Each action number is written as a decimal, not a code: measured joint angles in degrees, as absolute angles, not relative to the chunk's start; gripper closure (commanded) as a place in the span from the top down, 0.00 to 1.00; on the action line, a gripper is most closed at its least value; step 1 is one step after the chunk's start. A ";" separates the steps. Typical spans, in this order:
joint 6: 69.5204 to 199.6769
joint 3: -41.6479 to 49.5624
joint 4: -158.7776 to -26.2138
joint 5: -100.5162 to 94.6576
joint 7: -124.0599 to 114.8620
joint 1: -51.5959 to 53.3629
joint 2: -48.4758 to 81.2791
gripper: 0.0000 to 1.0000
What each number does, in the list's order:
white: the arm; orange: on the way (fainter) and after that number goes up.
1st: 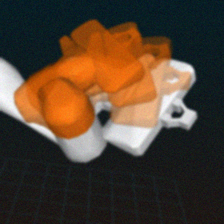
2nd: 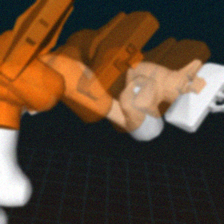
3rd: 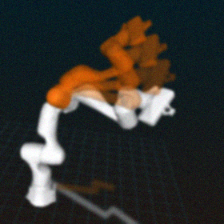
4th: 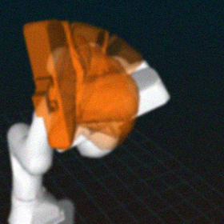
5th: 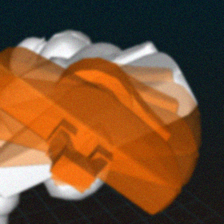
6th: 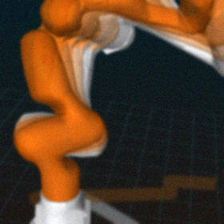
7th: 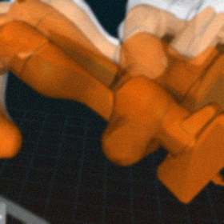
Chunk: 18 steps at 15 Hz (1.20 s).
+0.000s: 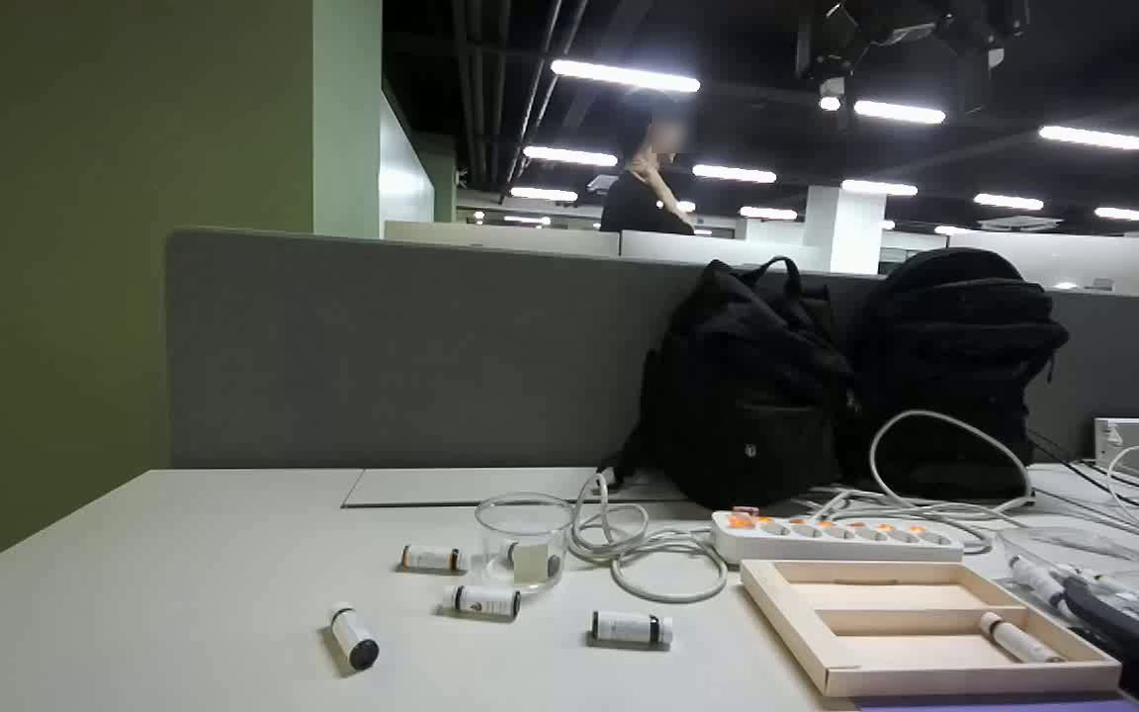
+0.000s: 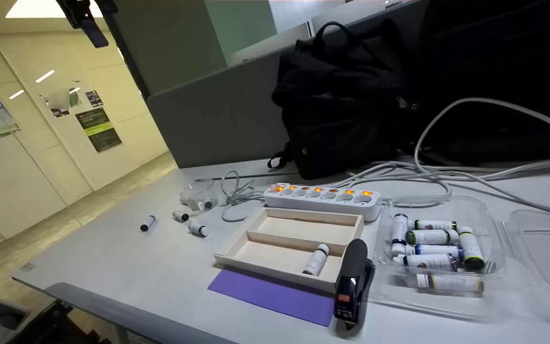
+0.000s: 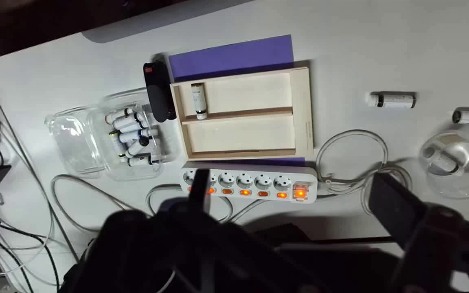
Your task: Turn off the middle switch of the extension cord
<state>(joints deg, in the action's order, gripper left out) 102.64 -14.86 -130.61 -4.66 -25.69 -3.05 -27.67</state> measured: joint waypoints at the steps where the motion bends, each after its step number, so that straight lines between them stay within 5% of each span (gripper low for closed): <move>1: 102.71 -14.86 -130.61 -4.66 -25.69 -3.05 -27.64 1.00; 18: 104.82 -13.90 -130.74 -4.60 -25.62 -2.45 -26.86 1.00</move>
